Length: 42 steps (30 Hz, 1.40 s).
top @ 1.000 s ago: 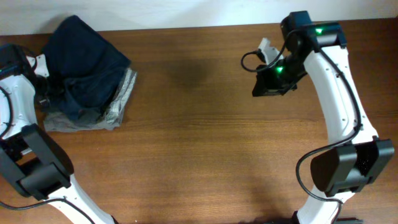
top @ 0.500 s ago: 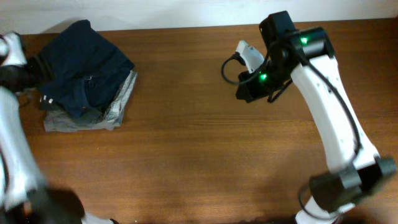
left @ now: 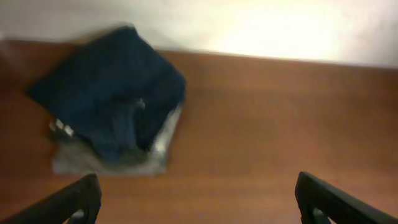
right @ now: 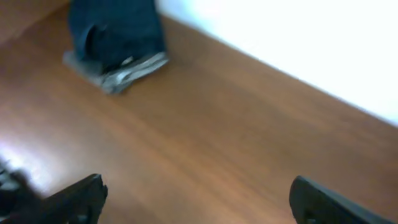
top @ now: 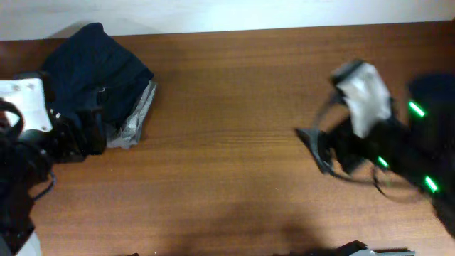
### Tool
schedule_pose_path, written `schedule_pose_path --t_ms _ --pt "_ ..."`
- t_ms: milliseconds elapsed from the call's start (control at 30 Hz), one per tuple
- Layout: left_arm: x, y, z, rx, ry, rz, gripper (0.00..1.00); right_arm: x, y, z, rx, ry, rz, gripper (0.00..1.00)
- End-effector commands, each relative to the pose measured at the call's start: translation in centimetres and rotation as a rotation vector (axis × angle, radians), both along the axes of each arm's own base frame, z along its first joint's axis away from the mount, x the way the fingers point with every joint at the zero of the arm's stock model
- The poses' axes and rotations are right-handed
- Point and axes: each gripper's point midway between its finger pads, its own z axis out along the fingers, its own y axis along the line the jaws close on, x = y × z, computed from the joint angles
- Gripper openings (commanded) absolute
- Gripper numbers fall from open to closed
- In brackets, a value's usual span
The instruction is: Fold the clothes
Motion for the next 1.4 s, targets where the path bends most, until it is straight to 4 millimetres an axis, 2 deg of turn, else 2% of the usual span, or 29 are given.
schedule_pose_path --t_ms 0,167,333,767,833,900,1000,1067,1133,1167,1200,1367 --pt "-0.1 -0.4 -1.1 -0.013 0.048 -0.021 0.99 -1.0 -2.7 1.6 -0.036 -0.090 -0.108 0.99" --pt "0.0 -0.4 -1.3 -0.016 0.055 -0.021 0.99 -3.2 -3.5 3.0 -0.009 -0.153 -0.110 0.99" --pt "0.0 -0.4 -1.3 -0.016 0.055 -0.021 0.99 -3.9 -3.8 3.3 -0.001 -0.171 -0.111 0.99" --pt "0.0 -0.4 -1.3 -0.016 0.055 -0.021 0.99 -3.6 -3.7 3.1 -0.005 -0.163 -0.111 0.99" --pt "0.0 -0.4 -1.3 -0.016 0.056 -0.021 0.99 -3.6 -4.3 2.9 -0.029 -0.172 -0.131 0.99" --pt "-0.1 -0.4 -1.4 -0.017 0.060 -0.021 0.99 -2.9 -5.1 3.0 -0.027 -0.201 -0.176 0.99" --pt "-0.1 -0.4 -1.4 -0.018 0.062 -0.021 0.99 -0.9 -5.7 2.9 0.019 -0.285 -0.221 0.99" --pt "-0.1 -0.4 -1.4 -0.018 0.062 -0.021 0.99 0.4 -5.5 1.6 0.053 -0.332 -0.214 0.99" --pt "-0.1 -0.4 -1.4 -0.017 0.061 -0.021 0.99 1.6 -5.4 -0.8 0.072 -0.369 -0.212 0.99" --pt "-0.1 -0.4 -1.4 -0.017 0.061 -0.021 0.99 2.3 -5.5 -3.5 0.077 -0.384 -0.215 0.99" --pt "-0.1 -0.4 -1.4 -0.017 0.061 -0.021 0.99 2.5 -5.4 -4.7 0.080 -0.389 -0.212 0.99" --pt "-0.1 -0.4 -1.4 -0.017 0.061 -0.021 0.99 2.3 -4.8 -13.8 0.111 -0.420 -0.180 0.99"
